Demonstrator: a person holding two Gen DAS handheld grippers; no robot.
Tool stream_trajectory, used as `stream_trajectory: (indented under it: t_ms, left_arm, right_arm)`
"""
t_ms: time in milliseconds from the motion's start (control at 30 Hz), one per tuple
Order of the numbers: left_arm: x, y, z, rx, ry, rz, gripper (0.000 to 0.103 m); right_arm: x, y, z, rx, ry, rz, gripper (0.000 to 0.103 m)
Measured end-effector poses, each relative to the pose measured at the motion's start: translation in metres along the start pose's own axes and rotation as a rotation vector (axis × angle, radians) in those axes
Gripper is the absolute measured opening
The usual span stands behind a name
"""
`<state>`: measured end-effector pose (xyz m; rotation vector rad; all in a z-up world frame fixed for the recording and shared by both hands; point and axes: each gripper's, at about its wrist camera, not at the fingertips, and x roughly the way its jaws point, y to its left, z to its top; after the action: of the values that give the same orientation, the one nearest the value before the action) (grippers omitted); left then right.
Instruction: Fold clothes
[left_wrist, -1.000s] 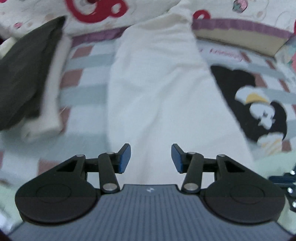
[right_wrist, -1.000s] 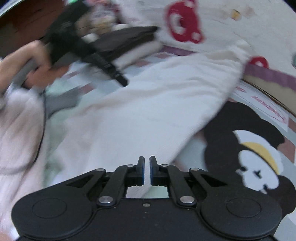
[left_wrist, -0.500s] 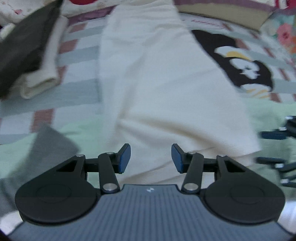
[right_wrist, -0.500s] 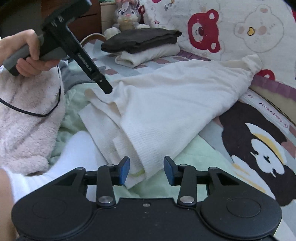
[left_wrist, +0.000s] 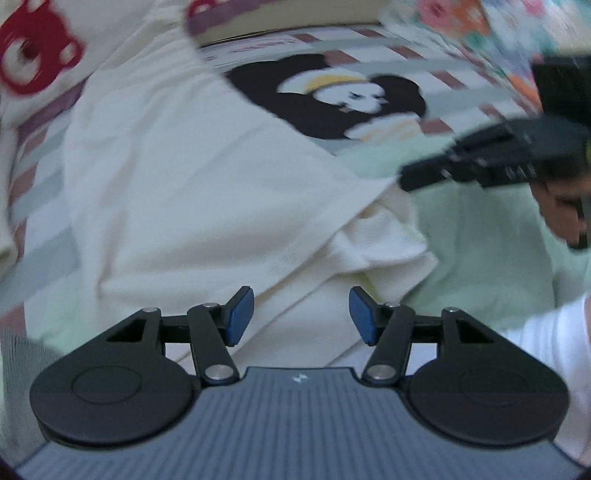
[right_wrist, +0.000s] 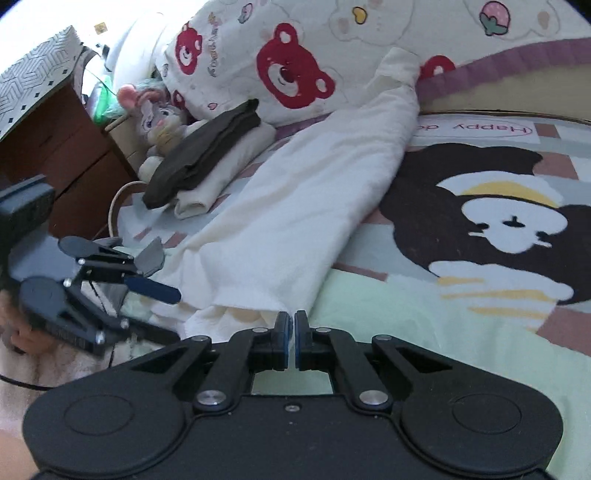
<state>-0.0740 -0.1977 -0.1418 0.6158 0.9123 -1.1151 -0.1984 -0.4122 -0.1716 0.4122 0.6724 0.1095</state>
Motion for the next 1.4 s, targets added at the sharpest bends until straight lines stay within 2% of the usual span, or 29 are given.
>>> stream_trajectory:
  t_ms: [167, 200, 267, 333, 367, 400, 467, 500, 567, 600, 633, 700, 800, 967, 1067, 1167, 1267, 1400]
  left_arm:
    - [0.017, -0.015, 0.014, 0.098, -0.003, 0.051, 0.061]
    - [0.02, -0.017, 0.016, 0.116, -0.01, 0.072, 0.063]
    - [0.026, -0.019, 0.018, 0.15, -0.009, 0.093, 0.064]
    - [0.03, -0.022, 0.019, 0.182, -0.002, 0.098, 0.064]
    - [0.031, -0.023, 0.018, 0.189, -0.002, 0.096, 0.064]
    - [0.032, -0.022, 0.018, 0.193, -0.004, 0.093, 0.064]
    - [0.034, -0.021, 0.019, 0.194, 0.003, 0.08, 0.063]
    - [0.038, -0.017, 0.021, 0.173, 0.023, 0.062, 0.061]
    - [0.042, -0.006, 0.027, 0.099, 0.055, 0.008, 0.05]
    - [0.044, 0.001, 0.03, 0.056, 0.067, -0.016, 0.035]
    - [0.045, 0.008, 0.033, 0.013, 0.078, -0.04, 0.018]
    - [0.045, 0.02, 0.039, -0.057, 0.091, -0.077, 0.005]
    - [0.041, 0.035, 0.047, -0.141, 0.099, -0.142, 0.004]
    - [0.032, 0.034, 0.053, -0.137, 0.102, -0.181, 0.004]
    - [0.031, 0.03, 0.053, -0.126, 0.11, -0.174, 0.004]
    - [0.034, 0.034, 0.053, -0.172, 0.117, -0.206, 0.004]
    - [0.04, 0.042, 0.054, -0.262, 0.12, -0.267, 0.004]
    - [0.04, 0.039, 0.056, -0.261, 0.113, -0.264, 0.004]
  right_arm:
    - [0.0, 0.004, -0.002, -0.02, 0.021, 0.03, 0.003]
    - [0.0, 0.005, -0.003, -0.03, 0.029, 0.04, 0.011]
    - [-0.001, 0.008, -0.003, -0.048, 0.046, 0.058, 0.012]
    - [0.0, 0.012, -0.004, -0.09, 0.08, 0.074, 0.018]
    - [0.001, 0.016, -0.004, -0.12, 0.102, 0.082, 0.031]
    - [0.002, 0.021, -0.005, -0.155, 0.127, 0.09, 0.038]
    - [0.006, 0.033, -0.008, -0.262, 0.176, 0.095, 0.042]
    - [0.009, 0.039, -0.01, -0.32, 0.198, 0.09, 0.047]
    - [0.014, 0.05, -0.016, -0.44, 0.218, 0.047, 0.056]
    - [0.017, 0.055, -0.02, -0.506, 0.209, 0.008, 0.058]
    - [0.019, 0.059, -0.023, -0.56, 0.199, -0.025, 0.058]
    - [0.021, 0.064, -0.028, -0.626, 0.177, -0.065, 0.058]
    - [0.018, 0.066, -0.028, -0.62, 0.147, -0.025, 0.058]
    - [0.011, 0.067, -0.029, -0.644, 0.064, -0.008, 0.058]
    - [0.018, 0.07, -0.039, -0.746, 0.074, -0.02, 0.058]
    - [0.021, 0.075, -0.045, -0.801, 0.07, 0.002, 0.057]
    - [0.024, 0.075, -0.041, -0.783, 0.052, -0.002, 0.058]
    - [0.033, 0.074, -0.04, -0.777, 0.062, -0.019, 0.058]
